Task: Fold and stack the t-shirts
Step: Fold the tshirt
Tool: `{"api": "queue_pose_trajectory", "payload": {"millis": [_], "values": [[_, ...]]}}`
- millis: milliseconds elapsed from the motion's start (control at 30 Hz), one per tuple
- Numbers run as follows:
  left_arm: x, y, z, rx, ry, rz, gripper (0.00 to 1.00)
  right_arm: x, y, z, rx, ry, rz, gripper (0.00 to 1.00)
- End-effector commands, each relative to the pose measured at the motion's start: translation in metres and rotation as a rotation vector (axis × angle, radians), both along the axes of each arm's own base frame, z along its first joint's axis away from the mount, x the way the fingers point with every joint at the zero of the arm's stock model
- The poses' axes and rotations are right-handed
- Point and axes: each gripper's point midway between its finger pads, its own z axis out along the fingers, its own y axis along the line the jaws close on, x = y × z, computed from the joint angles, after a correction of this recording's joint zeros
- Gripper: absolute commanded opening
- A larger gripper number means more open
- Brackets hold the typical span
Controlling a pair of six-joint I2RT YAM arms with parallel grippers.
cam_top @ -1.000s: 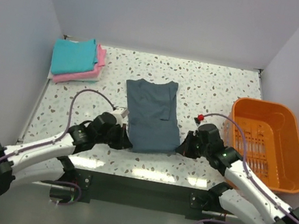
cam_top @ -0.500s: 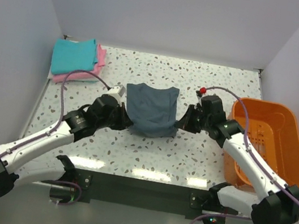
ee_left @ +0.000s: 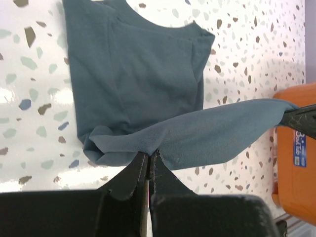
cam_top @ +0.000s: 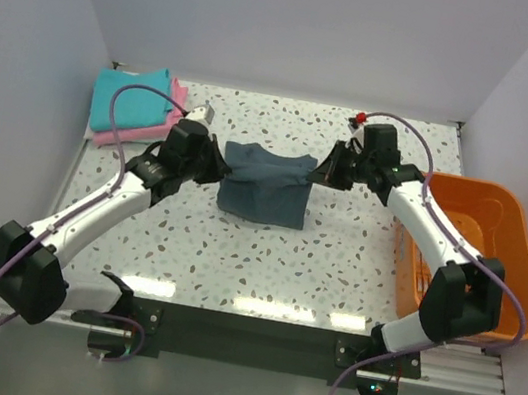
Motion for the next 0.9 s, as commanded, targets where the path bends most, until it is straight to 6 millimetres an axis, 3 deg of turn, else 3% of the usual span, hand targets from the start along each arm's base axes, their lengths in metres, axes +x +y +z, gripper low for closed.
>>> {"api": "queue_pose_trajectory", "payload": {"millis": [0,33,167,200,233,333,367,400,467,500,567,667,700,733,800,833,867], "values": [[0.036,0.005,0.030,-0.006,-0.102,0.019,0.00,0.019,0.012,0.022,0.065,-0.061,0.074,0.00],[0.042,0.009,0.030,-0.007,-0.101,0.029,0.00,0.026,0.013,0.011,0.061,-0.034,0.074,0.00],[0.064,0.007,0.031,-0.012,-0.111,0.005,0.00,0.053,0.016,0.009,0.074,-0.026,0.065,0.00],[0.073,0.009,0.021,-0.004,-0.086,0.012,0.00,0.058,0.015,0.007,0.077,-0.020,0.058,0.00],[0.079,0.011,0.019,-0.001,-0.082,0.015,0.00,0.063,0.015,-0.003,0.071,0.005,0.045,0.00],[0.105,0.011,0.012,0.004,-0.081,0.002,0.00,0.076,0.015,-0.009,0.066,0.012,0.018,0.00],[0.114,0.009,0.017,-0.001,-0.095,-0.014,0.00,0.080,0.015,-0.015,0.061,0.024,0.014,0.00],[0.124,0.010,0.002,0.013,-0.069,-0.016,0.00,0.084,0.012,-0.018,0.060,0.033,-0.001,0.00],[0.141,0.006,0.003,0.015,-0.094,-0.031,0.00,0.092,0.007,-0.029,0.027,0.045,-0.037,0.00],[0.149,0.004,-0.015,0.020,-0.064,-0.042,0.00,0.095,0.005,-0.032,0.017,0.045,-0.051,0.00],[0.163,-0.004,-0.029,0.014,-0.051,-0.078,0.00,0.105,0.000,-0.043,-0.003,0.049,-0.078,0.00],[0.183,-0.008,-0.043,0.021,-0.051,-0.101,0.00,0.118,-0.004,-0.052,-0.030,0.063,-0.105,0.00],[0.187,-0.008,-0.048,0.022,-0.046,-0.108,0.00,0.120,-0.006,-0.067,-0.044,0.097,-0.113,0.00],[0.195,-0.010,-0.044,0.024,-0.060,-0.117,0.00,0.126,-0.006,-0.068,-0.043,0.093,-0.123,0.00],[0.204,-0.010,-0.063,0.037,-0.032,-0.111,0.00,0.133,-0.008,-0.081,-0.056,0.108,-0.140,0.00],[0.209,-0.008,-0.066,0.045,-0.031,-0.105,0.00,0.137,-0.008,-0.083,-0.056,0.102,-0.140,0.02],[0.216,-0.008,-0.072,0.047,-0.022,-0.102,0.01,0.145,-0.007,-0.080,-0.052,0.083,-0.139,0.23]]}}
